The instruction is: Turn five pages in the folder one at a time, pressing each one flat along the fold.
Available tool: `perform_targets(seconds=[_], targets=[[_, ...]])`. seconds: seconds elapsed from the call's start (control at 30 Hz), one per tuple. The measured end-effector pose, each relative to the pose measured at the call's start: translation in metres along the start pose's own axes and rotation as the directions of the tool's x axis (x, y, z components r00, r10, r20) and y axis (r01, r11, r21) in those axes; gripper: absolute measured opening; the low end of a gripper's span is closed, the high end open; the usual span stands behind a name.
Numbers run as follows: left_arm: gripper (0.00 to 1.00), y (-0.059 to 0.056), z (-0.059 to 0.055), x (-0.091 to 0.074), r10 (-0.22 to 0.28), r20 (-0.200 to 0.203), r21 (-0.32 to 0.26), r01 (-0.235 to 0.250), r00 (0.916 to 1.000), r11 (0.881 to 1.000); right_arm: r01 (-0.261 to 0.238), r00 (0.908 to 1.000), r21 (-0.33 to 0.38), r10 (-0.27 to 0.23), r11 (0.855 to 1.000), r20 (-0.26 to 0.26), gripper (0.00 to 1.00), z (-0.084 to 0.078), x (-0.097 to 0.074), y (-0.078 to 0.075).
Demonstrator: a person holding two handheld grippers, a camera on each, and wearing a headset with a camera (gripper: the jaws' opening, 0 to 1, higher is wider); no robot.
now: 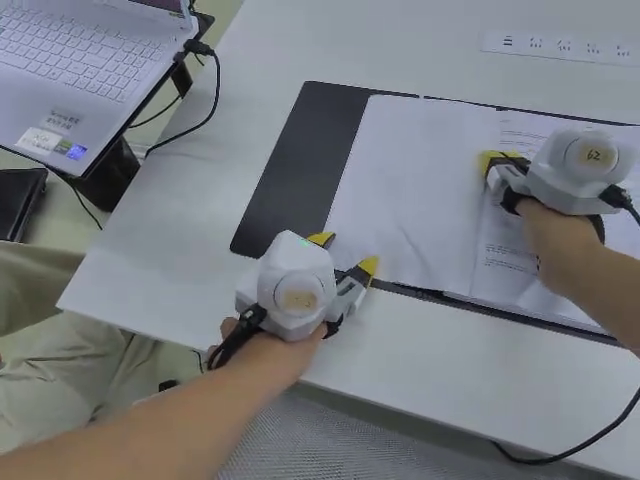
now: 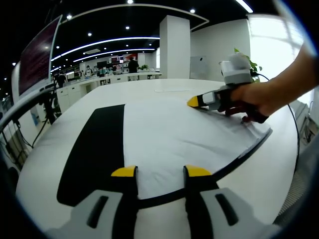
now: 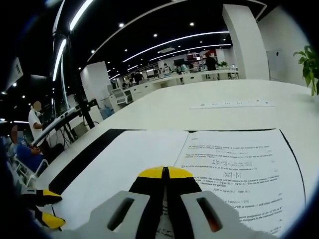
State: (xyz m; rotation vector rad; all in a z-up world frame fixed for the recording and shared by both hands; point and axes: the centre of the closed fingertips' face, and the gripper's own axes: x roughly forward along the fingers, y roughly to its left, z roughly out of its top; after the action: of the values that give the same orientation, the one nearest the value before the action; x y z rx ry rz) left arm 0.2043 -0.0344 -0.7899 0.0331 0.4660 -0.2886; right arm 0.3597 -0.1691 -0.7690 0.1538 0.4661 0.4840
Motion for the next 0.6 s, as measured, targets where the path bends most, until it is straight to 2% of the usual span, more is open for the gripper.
perform_targets(seconds=[0.6], targets=[[0.35,-0.001,0.001,0.002,-0.001,0.002,0.001,0.001,1.0000,1.000,-0.003,1.0000,0.058,0.004,0.998,-0.006,0.00,-0.016,-0.031,0.012]])
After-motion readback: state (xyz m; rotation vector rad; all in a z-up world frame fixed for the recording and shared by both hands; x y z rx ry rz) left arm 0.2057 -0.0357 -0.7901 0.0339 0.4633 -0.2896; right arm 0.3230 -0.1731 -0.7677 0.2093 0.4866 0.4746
